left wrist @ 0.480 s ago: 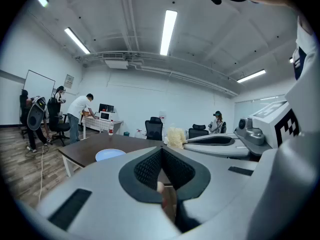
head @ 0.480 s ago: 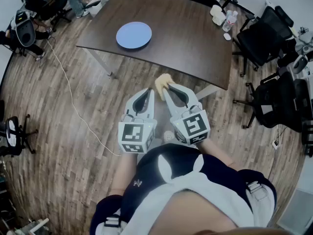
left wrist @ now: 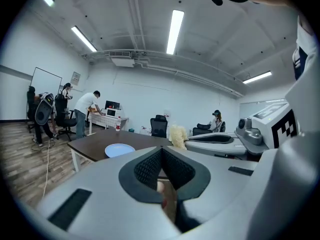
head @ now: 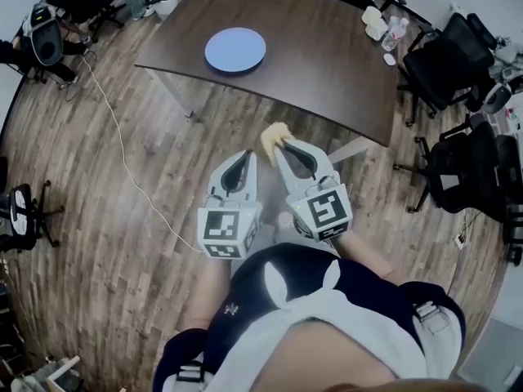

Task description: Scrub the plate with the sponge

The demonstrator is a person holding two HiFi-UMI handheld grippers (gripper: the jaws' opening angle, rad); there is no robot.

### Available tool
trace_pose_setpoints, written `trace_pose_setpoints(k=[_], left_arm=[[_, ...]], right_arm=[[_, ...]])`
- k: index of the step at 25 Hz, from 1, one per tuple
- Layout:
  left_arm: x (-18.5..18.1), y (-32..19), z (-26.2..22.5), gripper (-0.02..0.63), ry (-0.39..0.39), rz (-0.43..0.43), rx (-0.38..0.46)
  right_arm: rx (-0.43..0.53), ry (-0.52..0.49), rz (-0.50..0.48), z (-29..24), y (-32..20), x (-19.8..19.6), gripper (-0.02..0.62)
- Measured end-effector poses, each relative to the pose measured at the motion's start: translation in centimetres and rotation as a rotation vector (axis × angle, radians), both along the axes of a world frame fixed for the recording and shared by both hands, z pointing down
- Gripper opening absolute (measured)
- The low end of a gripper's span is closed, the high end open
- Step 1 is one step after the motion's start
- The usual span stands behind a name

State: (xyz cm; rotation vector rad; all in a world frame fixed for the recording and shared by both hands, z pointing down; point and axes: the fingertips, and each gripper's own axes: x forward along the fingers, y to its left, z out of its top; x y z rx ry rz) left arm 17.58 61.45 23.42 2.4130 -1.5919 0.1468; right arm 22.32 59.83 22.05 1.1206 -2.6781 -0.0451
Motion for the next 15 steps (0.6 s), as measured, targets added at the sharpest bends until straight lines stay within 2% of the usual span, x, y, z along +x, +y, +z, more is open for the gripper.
trace_pose_setpoints(k=[3, 6, 15], left_arm=[[-3.0, 0.3, 0.7, 0.006, 0.021, -0.025, -0.012], [-4.9, 0.7, 1.7, 0.006, 0.027, -0.011, -0.018], [-8.3, -0.6, 4.0, 0.006, 0.064, -0.002, -0.053]], right_arm=[[0.002, 0.017, -0.001, 0.5, 0.3, -2.6, 0.025], [-0.002, 0.026, 0.015, 1.2, 0.6, -4.2, 0.025], [-0.041, 0.070, 0.082, 3.6, -0.9, -5.4, 0.025]])
